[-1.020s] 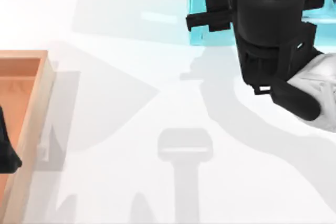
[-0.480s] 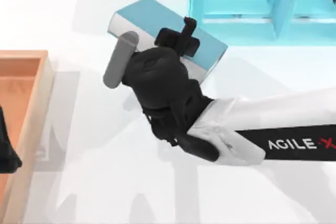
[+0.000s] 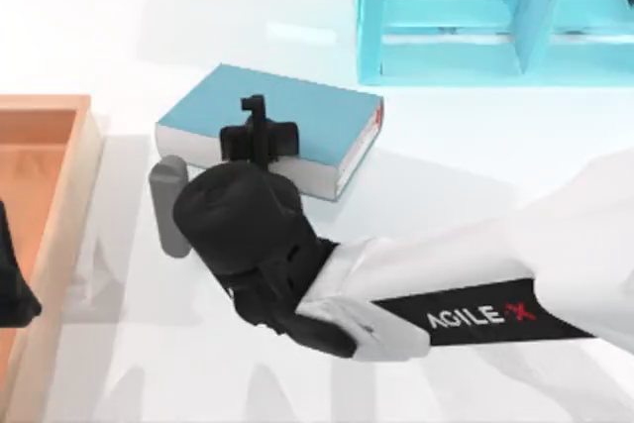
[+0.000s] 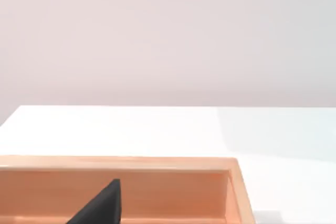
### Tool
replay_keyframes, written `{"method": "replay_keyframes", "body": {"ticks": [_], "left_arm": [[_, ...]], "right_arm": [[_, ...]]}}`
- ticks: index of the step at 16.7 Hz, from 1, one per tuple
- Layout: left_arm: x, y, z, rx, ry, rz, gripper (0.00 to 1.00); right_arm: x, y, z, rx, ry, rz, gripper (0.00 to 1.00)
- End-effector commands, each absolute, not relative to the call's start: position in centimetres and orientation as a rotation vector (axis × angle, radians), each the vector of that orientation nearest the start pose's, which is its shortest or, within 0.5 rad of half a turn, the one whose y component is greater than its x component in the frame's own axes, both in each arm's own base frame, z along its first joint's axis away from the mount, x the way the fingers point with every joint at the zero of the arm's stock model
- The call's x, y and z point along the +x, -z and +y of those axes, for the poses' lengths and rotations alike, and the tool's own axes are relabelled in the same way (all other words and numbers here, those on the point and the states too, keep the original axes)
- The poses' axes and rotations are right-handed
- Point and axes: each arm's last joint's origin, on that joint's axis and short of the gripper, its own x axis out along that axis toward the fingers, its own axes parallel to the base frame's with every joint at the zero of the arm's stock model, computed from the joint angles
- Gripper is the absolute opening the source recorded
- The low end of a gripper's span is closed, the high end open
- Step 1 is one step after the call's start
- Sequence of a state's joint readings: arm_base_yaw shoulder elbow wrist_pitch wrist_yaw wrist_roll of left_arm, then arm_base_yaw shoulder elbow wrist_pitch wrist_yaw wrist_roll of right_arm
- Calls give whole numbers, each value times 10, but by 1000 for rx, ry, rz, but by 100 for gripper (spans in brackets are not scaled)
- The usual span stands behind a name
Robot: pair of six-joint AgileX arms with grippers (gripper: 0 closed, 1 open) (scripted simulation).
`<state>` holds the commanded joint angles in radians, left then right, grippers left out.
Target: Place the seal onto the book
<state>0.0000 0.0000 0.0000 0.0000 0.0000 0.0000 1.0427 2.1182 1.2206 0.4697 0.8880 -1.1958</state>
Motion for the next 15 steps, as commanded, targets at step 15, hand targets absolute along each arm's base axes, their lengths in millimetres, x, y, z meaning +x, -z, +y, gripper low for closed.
{"method": "replay_keyframes", "body": {"ticks": [15], "left_arm": [[106, -160, -1, 0, 0, 0, 100]], "right_arm": [[237, -118, 372, -1545, -304, 112, 0]]}}
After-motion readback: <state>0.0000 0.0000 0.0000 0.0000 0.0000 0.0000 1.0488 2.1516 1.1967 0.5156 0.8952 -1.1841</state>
